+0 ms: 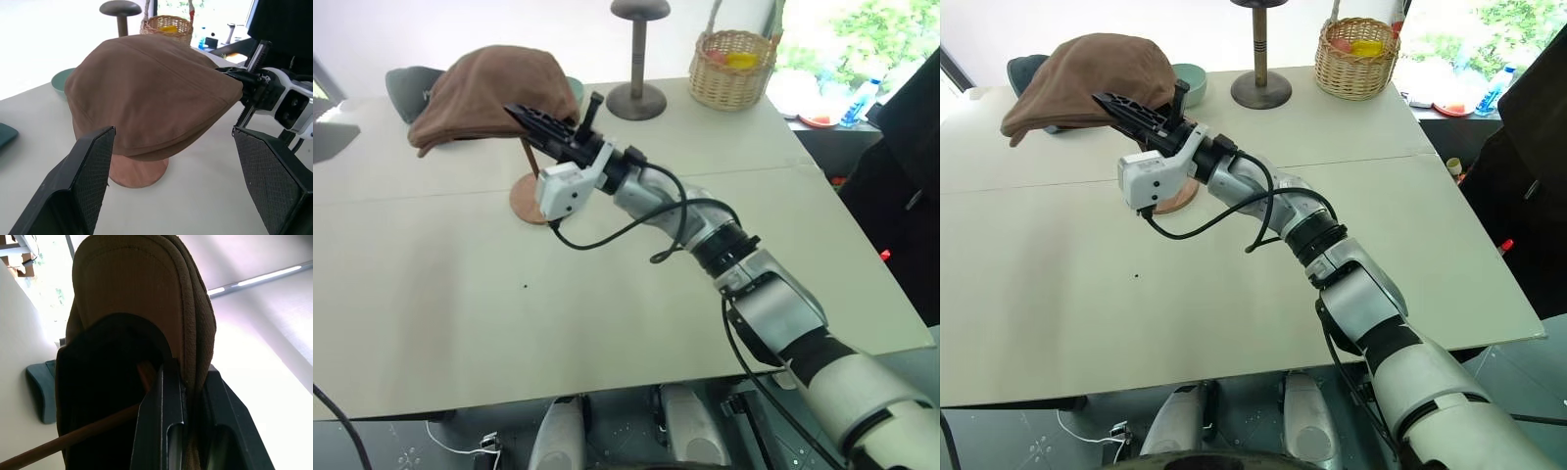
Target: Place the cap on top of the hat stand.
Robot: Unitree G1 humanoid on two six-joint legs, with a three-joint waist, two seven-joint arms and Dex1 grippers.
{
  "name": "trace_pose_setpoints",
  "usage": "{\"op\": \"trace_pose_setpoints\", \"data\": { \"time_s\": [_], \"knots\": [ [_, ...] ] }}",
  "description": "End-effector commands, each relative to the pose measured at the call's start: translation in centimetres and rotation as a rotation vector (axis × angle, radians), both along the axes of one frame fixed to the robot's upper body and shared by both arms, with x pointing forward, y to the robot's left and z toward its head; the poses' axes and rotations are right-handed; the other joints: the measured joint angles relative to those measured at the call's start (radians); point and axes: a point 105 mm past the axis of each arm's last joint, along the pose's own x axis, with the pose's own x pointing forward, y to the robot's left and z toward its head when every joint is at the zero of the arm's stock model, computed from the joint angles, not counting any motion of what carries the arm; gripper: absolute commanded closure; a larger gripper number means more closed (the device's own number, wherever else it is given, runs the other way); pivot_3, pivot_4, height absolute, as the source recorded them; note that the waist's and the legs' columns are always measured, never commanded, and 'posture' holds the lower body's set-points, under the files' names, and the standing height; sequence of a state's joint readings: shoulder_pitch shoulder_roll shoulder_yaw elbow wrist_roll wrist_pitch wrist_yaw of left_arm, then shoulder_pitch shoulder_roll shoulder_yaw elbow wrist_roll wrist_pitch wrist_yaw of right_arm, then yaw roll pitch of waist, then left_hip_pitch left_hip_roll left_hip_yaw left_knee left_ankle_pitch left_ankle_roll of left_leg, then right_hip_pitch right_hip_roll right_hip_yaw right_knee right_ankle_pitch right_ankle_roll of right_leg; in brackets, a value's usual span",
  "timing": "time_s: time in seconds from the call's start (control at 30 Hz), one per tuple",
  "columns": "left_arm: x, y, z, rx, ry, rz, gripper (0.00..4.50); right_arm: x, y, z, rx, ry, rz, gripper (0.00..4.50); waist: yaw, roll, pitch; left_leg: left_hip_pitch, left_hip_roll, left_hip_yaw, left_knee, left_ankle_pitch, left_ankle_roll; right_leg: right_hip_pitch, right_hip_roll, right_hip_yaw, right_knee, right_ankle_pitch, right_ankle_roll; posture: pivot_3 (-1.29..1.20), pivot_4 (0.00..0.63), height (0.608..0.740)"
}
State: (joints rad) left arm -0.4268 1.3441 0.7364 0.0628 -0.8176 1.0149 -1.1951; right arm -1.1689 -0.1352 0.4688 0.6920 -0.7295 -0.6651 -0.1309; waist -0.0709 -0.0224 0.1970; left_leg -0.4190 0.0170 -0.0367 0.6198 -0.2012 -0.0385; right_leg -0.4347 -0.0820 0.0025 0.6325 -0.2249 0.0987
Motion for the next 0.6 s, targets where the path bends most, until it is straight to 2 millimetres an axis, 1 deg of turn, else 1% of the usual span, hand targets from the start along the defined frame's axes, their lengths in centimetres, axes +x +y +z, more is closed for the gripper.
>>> {"op": "trace_pose_setpoints", "data": {
  "time_s": [0.03, 0.1, 0.13, 0.2, 0.27, 0.37, 0.43, 0.5, 0.53, 0.6],
  "knots": [
    [-0.6, -0.1, 1.4, 0.031, -0.056, 0.012, 0.47, -0.3, 0.2, 0.4, 0.026, -0.018, 0.019, 4.42, 0.000, 0.000, 0.000, 0.000, 0.000, 0.000, 0.000, 0.000, 0.000, 0.000, 0.000, 0.000, 0.000, 0.000, 0.000, 0.00, 0.150, 0.740],
    [-0.6, -0.1, 1.5, 0.031, -0.057, 0.013, 0.47, 0.0, 0.4, -0.3, 0.025, 0.041, 0.025, 4.42, 0.000, 0.000, 0.000, 0.000, 0.000, 0.000, 0.000, 0.000, 0.000, 0.000, 0.000, 0.000, 0.000, 0.000, 0.000, 0.00, 0.150, 0.740],
    [-0.6, -0.1, 1.5, 0.032, -0.058, 0.013, 0.47, 0.0, 0.6, -0.7, 0.016, 0.065, 0.029, 4.08, 0.000, 0.000, 0.000, 0.000, 0.000, 0.000, 0.000, 0.000, 0.000, 0.000, 0.000, 0.000, 0.000, 0.000, 0.000, 0.00, 0.150, 0.740],
    [-0.6, -0.1, 1.5, 0.031, -0.057, 0.014, 0.47, 0.2, 0.8, -1.3, 0.004, 0.125, 0.032, 3.31, 0.000, 0.000, 0.000, 0.000, 0.000, 0.000, 0.000, 0.000, 0.000, 0.000, 0.000, 0.000, 0.000, 0.000, 0.000, 0.00, 0.150, 0.740],
    [-0.6, -0.1, 1.4, 0.031, -0.055, 0.014, 0.47, 0.3, 0.8, -1.6, -0.017, 0.131, 0.021, 2.32, 0.000, 0.000, 0.000, 0.000, 0.000, 0.000, 0.000, 0.000, 0.000, 0.000, 0.000, 0.000, 0.000, 0.000, 0.000, 0.00, 0.150, 0.740],
    [-0.6, -0.1, 1.3, 0.030, -0.051, 0.013, 0.47, 0.6, 0.1, -1.8, -0.025, 0.172, 0.004, 0.75, 0.001, 0.000, 0.000, 0.000, 0.000, 0.000, 0.000, 0.000, 0.000, 0.000, 0.000, 0.000, 0.000, 0.000, 0.001, 0.00, 0.150, 0.740],
    [-0.6, -0.1, 1.1, 0.032, -0.046, 0.011, 0.47, 0.5, -0.7, -1.6, -0.027, 0.179, 0.006, 0.75, 0.002, 0.000, 0.000, 0.000, 0.000, 0.000, 0.000, 0.000, 0.000, 0.001, 0.000, 0.000, 0.000, 0.000, 0.001, 0.00, 0.150, 0.740],
    [-0.6, -0.2, 0.9, 0.031, -0.037, 0.007, 0.47, 0.2, -2.0, -1.3, -0.030, 0.178, 0.006, 0.75, 0.003, 0.000, 0.000, 0.000, 0.000, 0.000, 0.000, 0.000, 0.000, 0.001, 0.000, 0.000, 0.000, 0.000, 0.001, 0.00, 0.150, 0.740],
    [-0.6, -0.3, 0.8, 0.031, -0.034, 0.004, 0.47, 0.0, -2.7, -1.2, -0.033, 0.180, 0.005, 0.75, 0.003, 0.000, 0.000, 0.000, 0.000, 0.000, 0.000, 0.000, 0.000, 0.001, 0.000, 0.000, 0.000, 0.000, 0.001, 0.00, 0.150, 0.740],
    [-0.7, -0.4, 0.6, 0.031, -0.029, 0.000, 0.47, -0.7, -4.9, -0.7, -0.034, 0.191, 0.009, 0.75, 0.005, -0.001, 0.000, 0.000, 0.000, 0.000, 0.000, 0.000, 0.000, 0.001, 0.000, 0.000, 0.000, 0.000, 0.001, 0.00, 0.150, 0.740]
  ]
}}
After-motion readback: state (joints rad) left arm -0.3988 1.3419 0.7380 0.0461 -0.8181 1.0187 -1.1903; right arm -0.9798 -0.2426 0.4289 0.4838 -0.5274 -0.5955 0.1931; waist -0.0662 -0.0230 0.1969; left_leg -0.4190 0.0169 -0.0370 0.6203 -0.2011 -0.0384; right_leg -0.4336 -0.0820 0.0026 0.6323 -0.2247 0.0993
